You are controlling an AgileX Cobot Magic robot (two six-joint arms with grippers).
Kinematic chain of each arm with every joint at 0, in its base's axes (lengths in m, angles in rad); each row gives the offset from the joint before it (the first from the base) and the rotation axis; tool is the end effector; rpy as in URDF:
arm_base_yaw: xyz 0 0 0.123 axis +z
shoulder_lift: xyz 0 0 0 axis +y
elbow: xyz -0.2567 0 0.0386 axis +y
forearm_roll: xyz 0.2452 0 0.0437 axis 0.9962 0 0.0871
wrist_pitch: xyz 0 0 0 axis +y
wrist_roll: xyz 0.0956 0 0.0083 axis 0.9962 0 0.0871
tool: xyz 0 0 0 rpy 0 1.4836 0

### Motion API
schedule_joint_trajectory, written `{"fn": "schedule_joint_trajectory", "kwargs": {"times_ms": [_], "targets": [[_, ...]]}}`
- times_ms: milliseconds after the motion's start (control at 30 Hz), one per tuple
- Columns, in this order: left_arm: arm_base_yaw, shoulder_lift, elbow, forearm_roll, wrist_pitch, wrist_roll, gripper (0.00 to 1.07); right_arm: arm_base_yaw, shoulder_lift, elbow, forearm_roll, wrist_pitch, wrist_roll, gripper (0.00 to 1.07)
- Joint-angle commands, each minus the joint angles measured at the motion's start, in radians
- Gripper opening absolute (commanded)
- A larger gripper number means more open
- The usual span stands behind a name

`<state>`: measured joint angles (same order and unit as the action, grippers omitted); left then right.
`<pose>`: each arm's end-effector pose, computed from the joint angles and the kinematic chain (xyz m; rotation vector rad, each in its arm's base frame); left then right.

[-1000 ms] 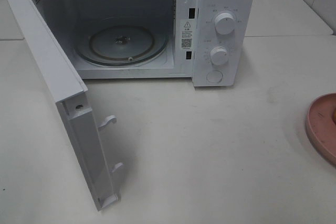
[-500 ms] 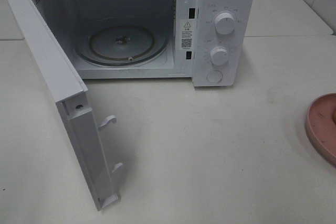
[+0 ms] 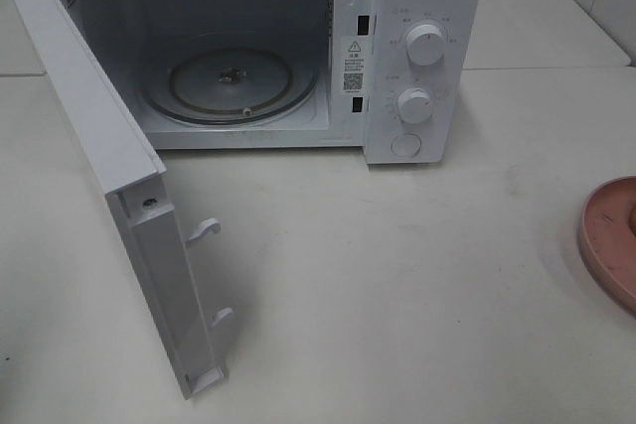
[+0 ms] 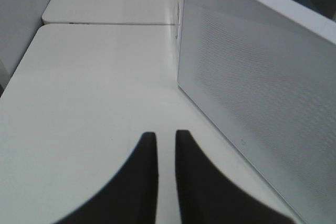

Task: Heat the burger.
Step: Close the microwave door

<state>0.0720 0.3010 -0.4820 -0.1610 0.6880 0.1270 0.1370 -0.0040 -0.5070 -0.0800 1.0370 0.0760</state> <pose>0.0875 -0.0035 0.2847 -0.0031 1.9823 -0.0530 0.0230 -0.0035 0.2780 -0.0582 2.0065 0.0410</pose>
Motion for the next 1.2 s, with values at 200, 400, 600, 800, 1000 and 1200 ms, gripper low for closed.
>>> {"fn": "schedule_joint_trajectory", "kwargs": {"times_ms": [200,400,600,800,1000,1200], "targets": [[-0.003,0.144,0.182,0.003,-0.424,0.074,0.0,-0.007,-0.027,0.001,-0.002,-0.004,-0.009,0.76],[-0.003,0.228,0.289,0.005,-0.744,0.079,0.0,-0.007,-0.027,0.001,-0.002,-0.004,-0.009,0.76],[-0.003,0.293,0.347,0.016,-0.962,0.072,0.0,-0.007,-0.027,0.001,-0.002,-0.004,-0.009,0.76],[-0.003,0.456,0.35,0.099,-1.101,-0.01,0.0,-0.007,-0.027,0.001,-0.002,-0.004,-0.009,0.76],[-0.003,0.602,0.321,0.255,-1.169,-0.17,0.0,-0.007,-0.027,0.001,-0.002,-0.004,-0.009,0.76],[-0.003,0.736,0.31,0.5,-1.344,-0.336,0.0,-0.007,-0.027,0.001,-0.002,-0.004,-0.009,0.76]]}}
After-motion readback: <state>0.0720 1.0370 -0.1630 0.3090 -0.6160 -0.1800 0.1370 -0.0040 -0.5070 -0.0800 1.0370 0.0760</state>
